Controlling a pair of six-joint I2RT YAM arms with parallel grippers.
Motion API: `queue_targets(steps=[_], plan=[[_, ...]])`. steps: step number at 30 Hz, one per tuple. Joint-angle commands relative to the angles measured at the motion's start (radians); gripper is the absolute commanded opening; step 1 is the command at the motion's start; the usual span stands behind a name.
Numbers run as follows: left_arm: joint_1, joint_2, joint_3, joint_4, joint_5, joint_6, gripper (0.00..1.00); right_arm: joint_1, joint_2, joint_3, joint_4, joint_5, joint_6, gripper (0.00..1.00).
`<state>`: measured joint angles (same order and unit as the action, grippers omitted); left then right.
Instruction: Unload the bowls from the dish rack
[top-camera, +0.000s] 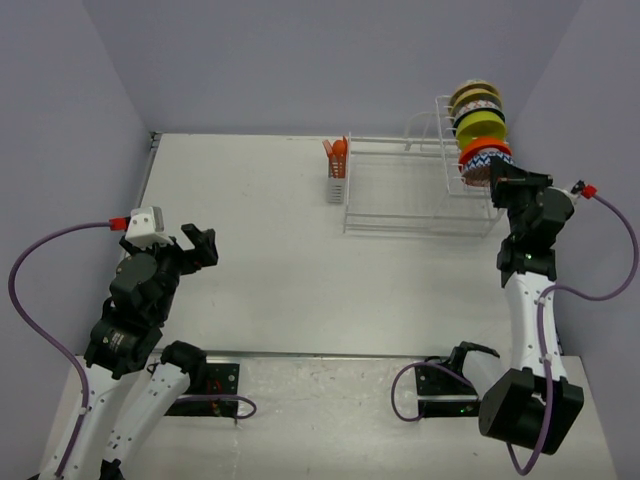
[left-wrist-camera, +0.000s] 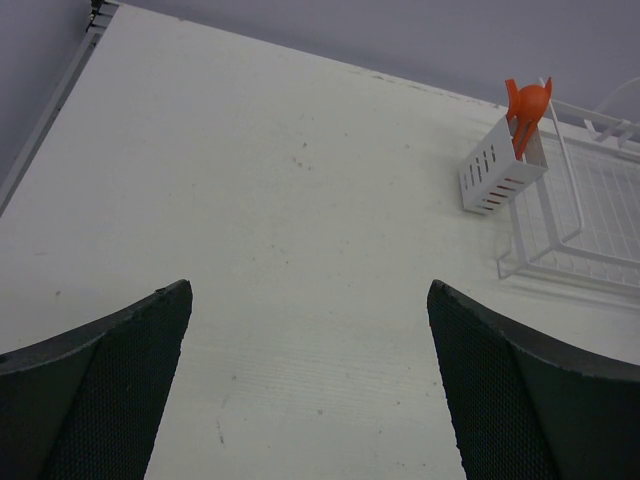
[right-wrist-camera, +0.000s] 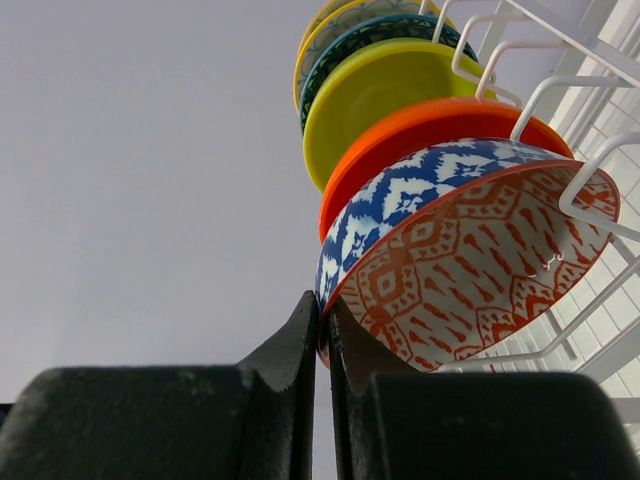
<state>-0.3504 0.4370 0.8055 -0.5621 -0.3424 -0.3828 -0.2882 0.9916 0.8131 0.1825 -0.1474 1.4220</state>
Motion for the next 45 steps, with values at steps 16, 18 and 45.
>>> queue_targets(steps=[16, 18, 45], plan=[[-0.004, -0.003, -0.003, 0.042, 0.011, 0.013, 1.0, -0.011, -0.014, -0.046, 0.278, -0.014, 0.089, 0.0], [-0.004, -0.001, -0.003, 0.042, 0.011, 0.013, 1.0, -0.011, -0.025, -0.045, 0.273, -0.011, 0.088, 0.0], [-0.001, 0.012, 0.0, 0.044, 0.014, 0.015, 1.0, -0.011, -0.111, 0.014, 0.301, -0.132, 0.132, 0.0]])
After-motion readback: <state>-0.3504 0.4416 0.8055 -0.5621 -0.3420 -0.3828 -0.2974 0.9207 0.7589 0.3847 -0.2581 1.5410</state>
